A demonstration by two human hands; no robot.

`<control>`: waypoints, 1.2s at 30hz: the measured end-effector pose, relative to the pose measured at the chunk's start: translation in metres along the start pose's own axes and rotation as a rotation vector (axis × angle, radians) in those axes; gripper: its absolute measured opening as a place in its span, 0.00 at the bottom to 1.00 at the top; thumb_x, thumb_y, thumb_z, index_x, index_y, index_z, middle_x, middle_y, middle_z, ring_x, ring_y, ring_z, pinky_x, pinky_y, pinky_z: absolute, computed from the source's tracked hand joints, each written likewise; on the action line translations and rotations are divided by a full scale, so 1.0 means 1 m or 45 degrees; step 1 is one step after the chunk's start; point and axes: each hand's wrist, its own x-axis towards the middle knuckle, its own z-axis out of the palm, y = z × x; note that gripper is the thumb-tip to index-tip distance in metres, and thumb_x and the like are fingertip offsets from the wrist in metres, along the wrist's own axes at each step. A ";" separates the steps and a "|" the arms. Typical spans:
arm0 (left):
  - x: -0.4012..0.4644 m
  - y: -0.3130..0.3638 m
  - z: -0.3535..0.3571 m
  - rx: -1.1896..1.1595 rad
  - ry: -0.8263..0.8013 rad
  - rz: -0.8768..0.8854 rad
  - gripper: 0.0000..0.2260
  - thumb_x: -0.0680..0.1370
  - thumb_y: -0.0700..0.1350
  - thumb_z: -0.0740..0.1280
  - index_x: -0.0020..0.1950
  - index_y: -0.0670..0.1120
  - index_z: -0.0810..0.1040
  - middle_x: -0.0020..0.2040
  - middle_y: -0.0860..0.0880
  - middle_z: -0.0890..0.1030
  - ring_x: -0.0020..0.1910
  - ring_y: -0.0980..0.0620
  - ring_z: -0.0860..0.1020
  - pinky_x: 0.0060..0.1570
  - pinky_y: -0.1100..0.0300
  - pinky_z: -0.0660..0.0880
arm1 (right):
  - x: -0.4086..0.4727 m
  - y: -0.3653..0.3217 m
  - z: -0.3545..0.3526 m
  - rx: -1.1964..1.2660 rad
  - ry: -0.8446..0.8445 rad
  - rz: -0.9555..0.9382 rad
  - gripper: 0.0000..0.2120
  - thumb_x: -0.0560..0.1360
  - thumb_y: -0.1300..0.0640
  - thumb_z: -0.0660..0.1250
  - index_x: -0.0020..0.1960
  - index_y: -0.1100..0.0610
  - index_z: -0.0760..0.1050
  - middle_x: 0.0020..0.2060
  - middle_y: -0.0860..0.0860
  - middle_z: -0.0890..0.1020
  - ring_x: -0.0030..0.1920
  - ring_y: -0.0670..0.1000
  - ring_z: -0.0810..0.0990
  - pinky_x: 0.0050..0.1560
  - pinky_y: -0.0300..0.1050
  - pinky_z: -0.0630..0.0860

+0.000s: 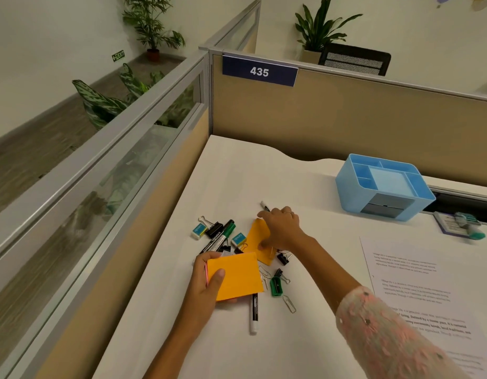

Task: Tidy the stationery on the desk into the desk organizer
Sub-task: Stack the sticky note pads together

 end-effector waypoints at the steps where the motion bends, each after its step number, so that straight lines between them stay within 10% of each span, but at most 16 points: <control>1: 0.000 0.000 0.000 0.010 0.003 0.001 0.12 0.76 0.50 0.61 0.58 0.58 0.66 0.58 0.56 0.70 0.54 0.50 0.74 0.37 0.63 0.77 | 0.003 -0.002 -0.002 -0.021 -0.005 0.005 0.41 0.63 0.43 0.76 0.70 0.51 0.62 0.64 0.56 0.71 0.67 0.63 0.62 0.63 0.57 0.63; 11: -0.001 0.001 -0.002 -0.025 0.016 0.002 0.14 0.75 0.50 0.61 0.60 0.56 0.67 0.61 0.50 0.71 0.57 0.46 0.74 0.47 0.47 0.78 | -0.013 -0.001 -0.045 0.425 0.211 0.054 0.13 0.75 0.57 0.67 0.57 0.61 0.76 0.54 0.59 0.79 0.53 0.57 0.76 0.46 0.45 0.69; 18: -0.003 0.015 0.006 -0.075 0.067 0.027 0.13 0.79 0.45 0.59 0.61 0.58 0.64 0.60 0.49 0.69 0.53 0.50 0.74 0.36 0.64 0.78 | -0.084 -0.002 -0.059 0.919 0.845 0.165 0.10 0.78 0.55 0.62 0.57 0.58 0.75 0.47 0.50 0.77 0.47 0.50 0.76 0.44 0.39 0.70; 26: -0.016 0.058 0.038 -0.265 -0.048 -0.021 0.14 0.72 0.58 0.60 0.57 0.62 0.69 0.57 0.55 0.72 0.53 0.46 0.76 0.34 0.57 0.80 | -0.142 -0.039 -0.002 1.249 0.898 0.361 0.12 0.78 0.53 0.62 0.60 0.56 0.74 0.50 0.47 0.77 0.49 0.47 0.75 0.51 0.43 0.74; 30: -0.026 0.059 0.059 0.058 -0.030 -0.030 0.24 0.76 0.55 0.63 0.69 0.56 0.60 0.62 0.50 0.69 0.58 0.44 0.73 0.51 0.44 0.79 | -0.162 -0.044 0.018 1.344 0.957 0.483 0.16 0.78 0.51 0.60 0.63 0.54 0.71 0.53 0.49 0.72 0.52 0.48 0.73 0.49 0.40 0.72; 36: -0.051 0.045 0.089 0.312 -0.196 0.034 0.15 0.81 0.52 0.55 0.66 0.52 0.62 0.58 0.48 0.70 0.51 0.51 0.73 0.48 0.58 0.73 | -0.201 -0.009 0.044 1.454 0.607 0.402 0.17 0.81 0.53 0.56 0.69 0.54 0.65 0.56 0.46 0.72 0.53 0.47 0.73 0.49 0.35 0.71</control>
